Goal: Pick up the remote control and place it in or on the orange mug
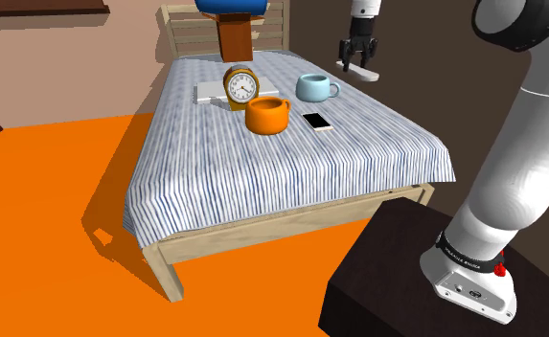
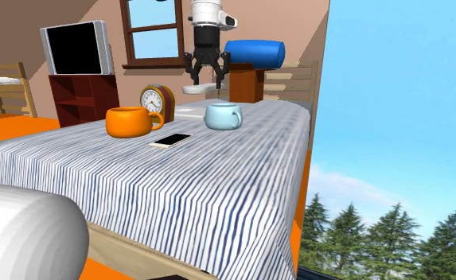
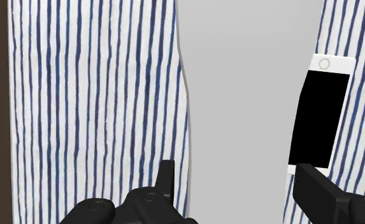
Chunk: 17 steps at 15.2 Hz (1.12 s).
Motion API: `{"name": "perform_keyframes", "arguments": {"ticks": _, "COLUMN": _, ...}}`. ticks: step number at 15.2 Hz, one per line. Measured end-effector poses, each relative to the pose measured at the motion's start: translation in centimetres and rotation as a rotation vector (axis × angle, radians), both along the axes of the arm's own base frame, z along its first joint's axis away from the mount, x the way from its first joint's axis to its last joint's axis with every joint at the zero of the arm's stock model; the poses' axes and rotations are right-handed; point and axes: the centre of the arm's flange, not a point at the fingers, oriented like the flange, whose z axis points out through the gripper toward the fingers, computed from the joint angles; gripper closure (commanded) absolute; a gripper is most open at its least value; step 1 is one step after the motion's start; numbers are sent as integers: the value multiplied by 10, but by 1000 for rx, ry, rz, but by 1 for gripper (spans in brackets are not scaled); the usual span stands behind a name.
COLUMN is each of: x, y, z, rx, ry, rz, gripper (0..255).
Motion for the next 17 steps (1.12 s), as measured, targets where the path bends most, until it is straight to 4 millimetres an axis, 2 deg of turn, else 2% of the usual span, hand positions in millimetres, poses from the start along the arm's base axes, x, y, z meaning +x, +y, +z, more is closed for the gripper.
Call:
{"name": "perform_keyframes", "arguments": {"ticks": 6, "x": 40, "y": 65, "z": 0, "rx": 0, "ry": 0, "rz": 0, "gripper": 255}}
{"name": "perform_keyframes", "arguments": {"ticks": 15, "x": 116, "y": 159, "z": 1, "rx": 0, "ry": 0, "rz": 0, "gripper": 255}}
{"name": "perform_keyframes", "arguments": {"ticks": 17, "x": 127, "y": 179, "z": 5, "rx": 0, "ry": 0, "rz": 0, "gripper": 255}}
